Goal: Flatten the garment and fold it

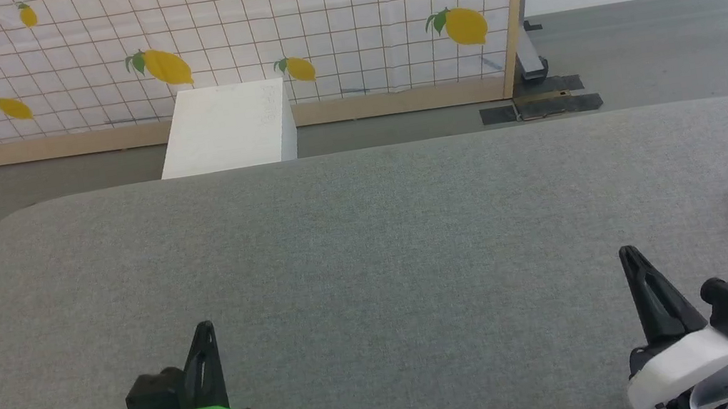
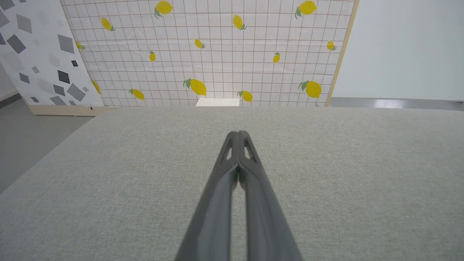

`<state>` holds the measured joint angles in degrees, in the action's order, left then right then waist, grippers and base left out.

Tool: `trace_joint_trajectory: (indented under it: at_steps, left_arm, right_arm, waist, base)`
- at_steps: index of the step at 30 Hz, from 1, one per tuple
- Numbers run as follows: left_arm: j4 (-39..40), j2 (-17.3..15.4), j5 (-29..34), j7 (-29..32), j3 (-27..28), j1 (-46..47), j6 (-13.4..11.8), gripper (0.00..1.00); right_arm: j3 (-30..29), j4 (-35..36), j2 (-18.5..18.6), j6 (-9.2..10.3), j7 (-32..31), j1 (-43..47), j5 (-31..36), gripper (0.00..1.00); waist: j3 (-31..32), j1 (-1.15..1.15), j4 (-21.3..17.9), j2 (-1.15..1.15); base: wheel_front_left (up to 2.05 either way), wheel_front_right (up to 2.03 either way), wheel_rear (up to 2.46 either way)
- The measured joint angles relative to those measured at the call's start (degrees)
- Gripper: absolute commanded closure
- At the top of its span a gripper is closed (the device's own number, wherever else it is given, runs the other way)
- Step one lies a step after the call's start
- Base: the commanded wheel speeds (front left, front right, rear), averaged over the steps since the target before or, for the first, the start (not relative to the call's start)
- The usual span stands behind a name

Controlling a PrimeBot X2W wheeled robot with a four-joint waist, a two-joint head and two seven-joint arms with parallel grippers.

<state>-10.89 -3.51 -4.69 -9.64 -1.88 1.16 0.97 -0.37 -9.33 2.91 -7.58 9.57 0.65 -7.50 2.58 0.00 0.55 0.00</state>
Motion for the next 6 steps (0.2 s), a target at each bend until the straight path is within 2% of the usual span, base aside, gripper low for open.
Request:
trace_joint_trajectory:
  at_steps: [6]
  left_arm:
    - [0.7,0.0,0.2,0.6,0.1,0.0,0.0,1.0]
  right_arm:
    - [0.0,0.6,0.0,0.0,-0.6,0.0,0.4,1.0]
  waist:
    - [-0.2,0.0,0.0,0.0]
  base:
    - [0.0,0.0,0.0]
